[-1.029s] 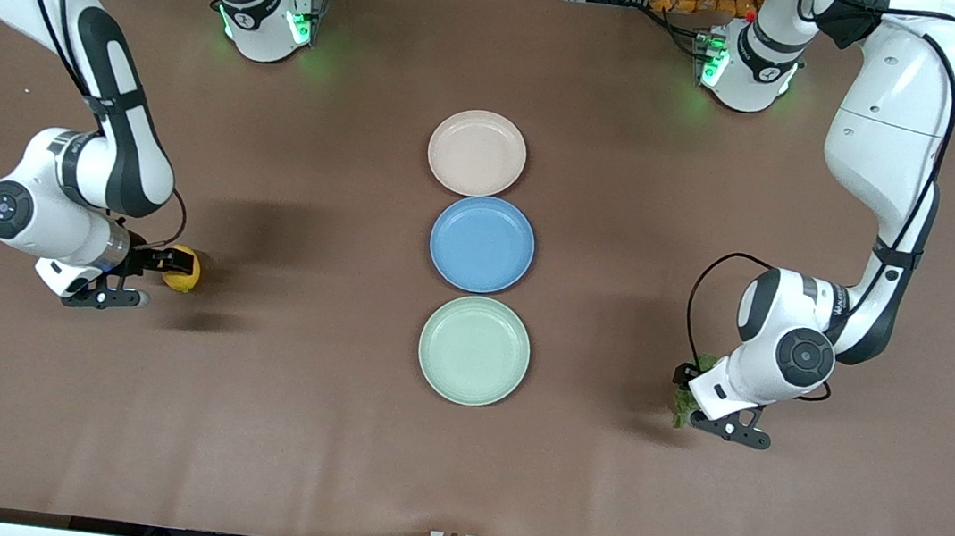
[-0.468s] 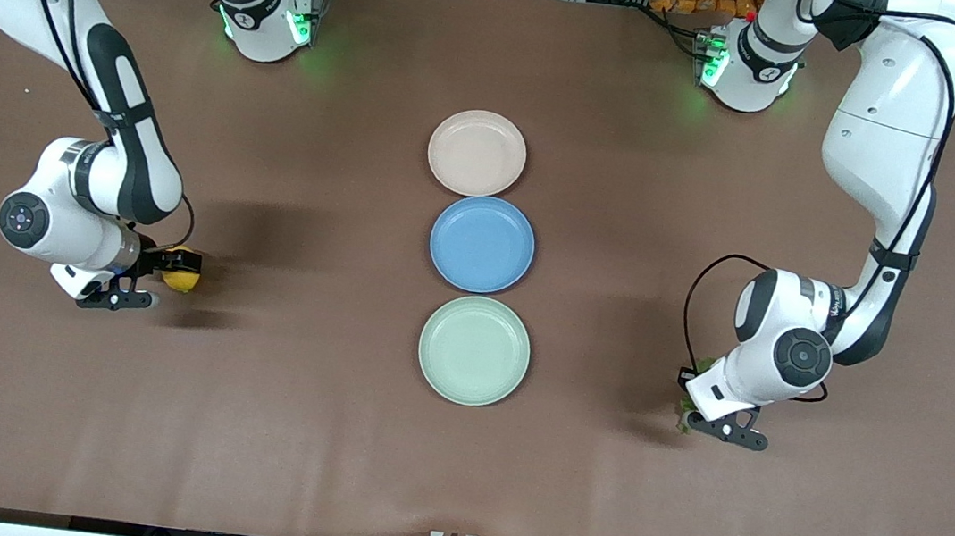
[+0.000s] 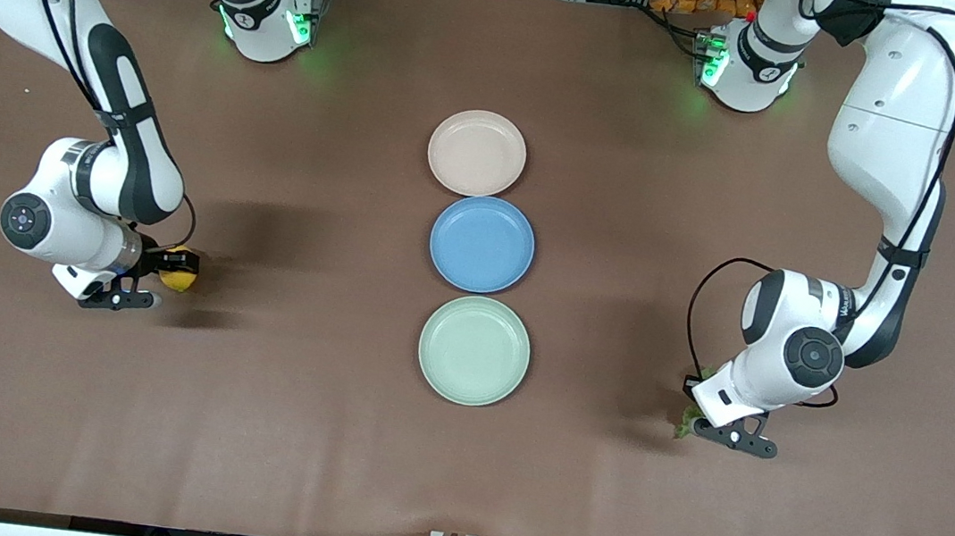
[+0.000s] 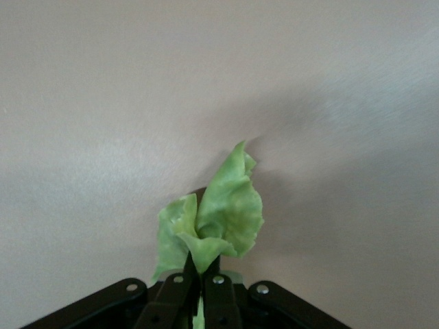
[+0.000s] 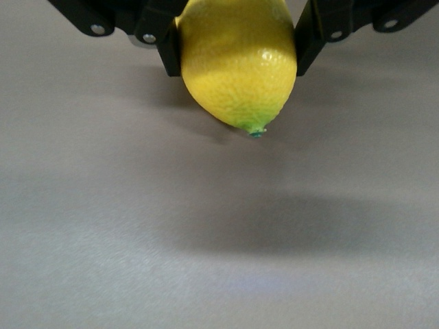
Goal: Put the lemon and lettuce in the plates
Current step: 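Carry the lemon toward the beige plate while the left gripper carries lettuce, then open the left gripper to drop the lettuce onto the green plate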
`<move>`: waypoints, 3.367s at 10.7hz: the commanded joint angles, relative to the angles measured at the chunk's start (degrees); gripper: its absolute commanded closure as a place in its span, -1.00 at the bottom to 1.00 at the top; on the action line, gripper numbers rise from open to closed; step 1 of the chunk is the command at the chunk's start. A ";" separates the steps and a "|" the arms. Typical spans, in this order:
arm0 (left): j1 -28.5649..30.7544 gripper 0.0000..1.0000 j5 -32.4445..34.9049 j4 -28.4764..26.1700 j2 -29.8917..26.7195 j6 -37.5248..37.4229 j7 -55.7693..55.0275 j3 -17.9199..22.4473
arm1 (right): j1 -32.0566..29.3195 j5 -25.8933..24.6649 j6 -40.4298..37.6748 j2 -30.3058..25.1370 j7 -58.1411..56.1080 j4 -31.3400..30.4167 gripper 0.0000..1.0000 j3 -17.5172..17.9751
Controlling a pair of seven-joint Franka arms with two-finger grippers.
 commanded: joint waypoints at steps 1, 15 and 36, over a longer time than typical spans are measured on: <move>-0.41 1.00 -2.84 -0.80 -4.68 -0.44 -0.74 -2.43 | 4.03 1.01 -5.35 -3.44 8.52 -0.98 0.67 0.53; -25.95 1.00 -3.65 0.52 4.52 32.33 -42.74 -1.06 | 21.97 5.58 -10.82 -22.18 36.48 -14.69 0.74 0.62; -27.58 -1.00 -2.95 -1.94 -11.79 3.45 -43.38 5.21 | 58.90 16.48 8.51 -9.18 75.62 -11.00 -0.47 0.53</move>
